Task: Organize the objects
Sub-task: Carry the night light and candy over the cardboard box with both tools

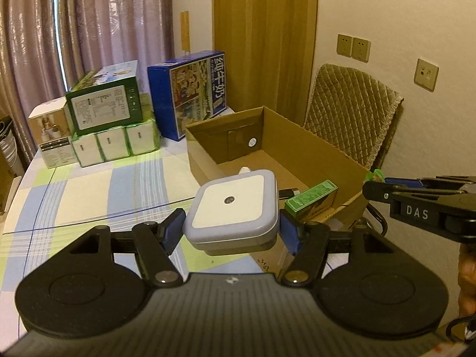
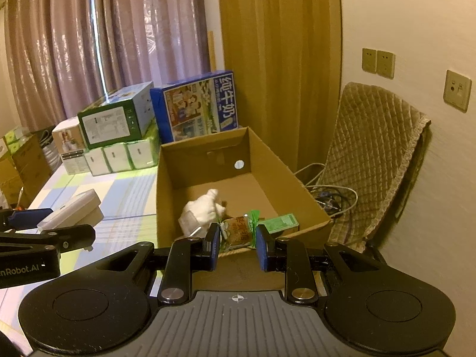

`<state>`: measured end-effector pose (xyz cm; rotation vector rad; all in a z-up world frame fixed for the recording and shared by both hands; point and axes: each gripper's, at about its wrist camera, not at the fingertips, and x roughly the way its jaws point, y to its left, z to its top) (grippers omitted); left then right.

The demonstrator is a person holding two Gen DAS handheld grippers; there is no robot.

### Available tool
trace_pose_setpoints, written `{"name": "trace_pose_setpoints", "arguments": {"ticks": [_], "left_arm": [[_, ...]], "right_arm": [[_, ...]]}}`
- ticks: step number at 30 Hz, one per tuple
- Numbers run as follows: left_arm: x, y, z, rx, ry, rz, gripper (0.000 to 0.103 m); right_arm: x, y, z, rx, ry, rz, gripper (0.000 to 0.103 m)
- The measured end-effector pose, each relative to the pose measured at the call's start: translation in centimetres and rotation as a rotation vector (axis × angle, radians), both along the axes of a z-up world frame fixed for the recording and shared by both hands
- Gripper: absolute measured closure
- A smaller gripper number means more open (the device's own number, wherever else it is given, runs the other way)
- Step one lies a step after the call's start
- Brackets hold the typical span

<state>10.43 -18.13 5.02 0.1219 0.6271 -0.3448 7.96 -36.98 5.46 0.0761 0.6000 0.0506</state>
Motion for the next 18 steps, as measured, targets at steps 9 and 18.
{"name": "trace_pose_setpoints", "arguments": {"ticks": [9,18], "left_arm": [[2.6,-2.3,0.0,0.011,0.007,-0.029,0.041],[6.9,-4.6,-0.6,0.024,0.025,-0.047,0.041]], "right_arm": [[2.5,-1.9,0.5,-0.008,-0.014,0.005,0.080],[6.3,-3.3,-0.2,-0.026,0.002,0.032,0.080]]}}
